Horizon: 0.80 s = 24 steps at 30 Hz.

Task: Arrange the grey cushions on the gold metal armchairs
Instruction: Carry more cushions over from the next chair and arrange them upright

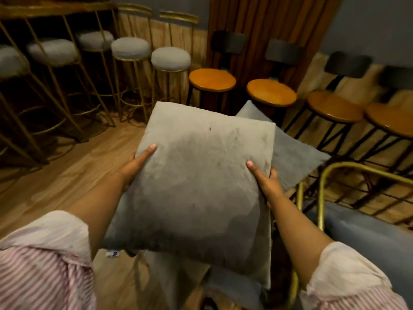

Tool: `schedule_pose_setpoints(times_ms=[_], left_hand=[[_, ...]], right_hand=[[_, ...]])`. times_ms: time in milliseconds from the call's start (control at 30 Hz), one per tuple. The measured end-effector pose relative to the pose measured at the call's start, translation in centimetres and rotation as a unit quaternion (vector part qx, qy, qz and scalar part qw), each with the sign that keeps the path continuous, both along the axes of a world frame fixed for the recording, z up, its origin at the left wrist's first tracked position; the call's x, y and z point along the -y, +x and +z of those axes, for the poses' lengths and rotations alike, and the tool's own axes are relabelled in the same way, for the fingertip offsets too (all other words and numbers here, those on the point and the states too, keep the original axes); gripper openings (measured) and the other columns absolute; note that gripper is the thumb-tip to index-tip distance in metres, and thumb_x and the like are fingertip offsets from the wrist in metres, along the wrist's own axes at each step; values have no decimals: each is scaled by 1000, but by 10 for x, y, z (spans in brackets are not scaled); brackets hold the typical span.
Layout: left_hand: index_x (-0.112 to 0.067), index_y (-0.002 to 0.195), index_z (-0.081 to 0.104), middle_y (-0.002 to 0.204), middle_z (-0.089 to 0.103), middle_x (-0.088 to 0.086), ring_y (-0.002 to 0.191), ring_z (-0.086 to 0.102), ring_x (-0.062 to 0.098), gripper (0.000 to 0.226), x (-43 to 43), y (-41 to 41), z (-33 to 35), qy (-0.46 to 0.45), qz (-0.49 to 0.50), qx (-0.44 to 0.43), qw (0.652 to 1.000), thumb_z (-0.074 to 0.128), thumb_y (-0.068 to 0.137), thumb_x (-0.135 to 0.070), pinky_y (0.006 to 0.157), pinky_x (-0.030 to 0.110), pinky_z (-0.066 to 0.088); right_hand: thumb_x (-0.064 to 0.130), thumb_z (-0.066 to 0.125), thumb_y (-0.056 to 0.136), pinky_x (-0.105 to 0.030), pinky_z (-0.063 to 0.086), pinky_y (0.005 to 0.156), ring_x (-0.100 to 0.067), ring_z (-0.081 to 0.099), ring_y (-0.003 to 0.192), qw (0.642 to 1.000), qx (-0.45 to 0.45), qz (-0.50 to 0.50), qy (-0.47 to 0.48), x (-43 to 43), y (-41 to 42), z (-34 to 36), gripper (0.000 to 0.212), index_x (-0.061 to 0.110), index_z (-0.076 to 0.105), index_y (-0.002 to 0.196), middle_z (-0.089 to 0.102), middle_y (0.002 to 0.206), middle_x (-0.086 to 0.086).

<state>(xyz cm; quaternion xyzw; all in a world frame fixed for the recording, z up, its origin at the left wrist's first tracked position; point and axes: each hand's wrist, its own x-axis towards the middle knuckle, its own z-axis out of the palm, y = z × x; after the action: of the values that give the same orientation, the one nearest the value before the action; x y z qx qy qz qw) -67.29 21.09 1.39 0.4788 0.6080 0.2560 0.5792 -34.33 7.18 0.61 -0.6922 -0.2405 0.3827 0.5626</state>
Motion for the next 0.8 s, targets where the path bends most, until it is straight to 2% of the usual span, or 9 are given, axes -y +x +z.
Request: schedule_pose_setpoints(times_ms=[133,267,400,500,533,633,700,767,800], left_hand=[[-32,148,25,154,33,1,139,35,31,127,34,47,44,50,-48,6,998,57,39,-91,114,51,25],[-24,145,33,150,38,5,133,41,31,110,72,106,65,105,-81,36,990,56,54,-82,102,41,32],[-17,146,27,151,36,10,132,41,35,96,115,171,69,95,-111,53,988,56,72,-71,104,46,34],[-19,146,27,150,37,10,131,42,36,105,155,228,65,84,-140,61,985,58,64,-76,104,49,35],[-18,146,27,150,37,11,131,42,36,101,171,249,64,88,-142,64,984,58,67,-73,104,47,35],[-15,147,28,149,38,13,132,41,36,90,222,310,54,87,-157,56,982,56,77,-64,104,45,34],[-16,147,30,148,41,12,131,43,37,106,258,350,45,53,-183,60,980,61,65,-74,106,46,35],[-18,145,37,145,47,10,127,49,34,125,284,385,29,16,-208,65,976,65,43,-85,106,48,40],[-18,143,40,143,50,10,125,51,33,126,297,403,18,2,-211,66,975,65,40,-86,104,47,42]], right_hand=[[47,77,69,-38,43,99,-27,50,123,998,12,-55,17,63,26,27,93,28,28,146,48,142,-4],[50,81,61,-41,45,102,-25,55,118,993,5,-108,52,130,59,44,98,27,34,144,52,140,-3],[47,79,65,-36,45,95,-26,53,119,986,-4,-157,63,198,102,52,96,25,32,145,50,139,-5],[49,80,63,-40,46,98,-29,52,122,980,-7,-189,59,255,144,49,99,27,30,145,48,141,-6],[49,80,62,-41,46,99,-30,53,122,978,-10,-200,55,275,159,48,99,26,31,145,50,140,-6],[59,83,47,-44,46,102,-28,55,119,975,-17,-216,48,331,207,43,113,25,34,144,54,137,-6],[61,83,43,-43,49,97,-27,59,115,976,-15,-214,46,370,247,39,115,25,38,142,57,134,-5],[54,82,55,-38,52,88,-27,61,110,976,-13,-212,42,403,283,36,101,24,39,141,58,132,-5],[49,80,62,-36,51,84,-26,60,108,976,-12,-212,35,420,302,35,95,23,37,142,57,131,-4]])
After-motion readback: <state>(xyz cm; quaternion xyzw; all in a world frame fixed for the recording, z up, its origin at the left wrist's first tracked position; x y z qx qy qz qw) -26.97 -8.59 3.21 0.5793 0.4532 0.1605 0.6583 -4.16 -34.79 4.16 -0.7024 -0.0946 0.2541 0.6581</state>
